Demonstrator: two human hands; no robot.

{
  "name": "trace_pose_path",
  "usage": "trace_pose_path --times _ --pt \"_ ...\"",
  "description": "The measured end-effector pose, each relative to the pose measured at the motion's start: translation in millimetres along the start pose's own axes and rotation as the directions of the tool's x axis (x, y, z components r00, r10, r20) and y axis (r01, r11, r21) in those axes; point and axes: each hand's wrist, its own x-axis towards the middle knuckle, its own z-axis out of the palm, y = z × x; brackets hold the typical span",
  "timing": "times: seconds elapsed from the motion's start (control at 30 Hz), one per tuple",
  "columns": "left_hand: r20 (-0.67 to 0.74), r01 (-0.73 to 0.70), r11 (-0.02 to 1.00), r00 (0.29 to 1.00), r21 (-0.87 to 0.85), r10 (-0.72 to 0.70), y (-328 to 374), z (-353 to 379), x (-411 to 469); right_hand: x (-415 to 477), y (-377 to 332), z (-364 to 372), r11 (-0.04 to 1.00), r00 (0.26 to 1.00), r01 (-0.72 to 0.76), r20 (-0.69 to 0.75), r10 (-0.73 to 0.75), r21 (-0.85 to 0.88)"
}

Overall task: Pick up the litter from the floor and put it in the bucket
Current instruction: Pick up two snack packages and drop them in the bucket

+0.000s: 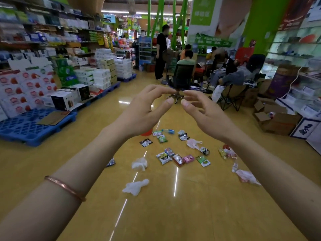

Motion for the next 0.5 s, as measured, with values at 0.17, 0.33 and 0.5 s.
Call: trace_pose_path --times 0.17,0.33,0.5 --pt "0.027 0.013 0.999 1.000 -0.040 -0.012 -59 20 63 64 55 9 0.997 0.997 -0.072 -0.036 0.072 -0.003" --pt "0.076 0.052 0.998 0.996 -0.044 -0.049 -116 59 117 124 118 6 0.992 0.991 -0.127 -0.054 0.126 -0.012" --pt "0.105 0.103 0.995 0.989 0.010 -0.104 -175 107 181 197 196 -3 0.989 0.989 -0.146 -0.025 0.145 -0.037"
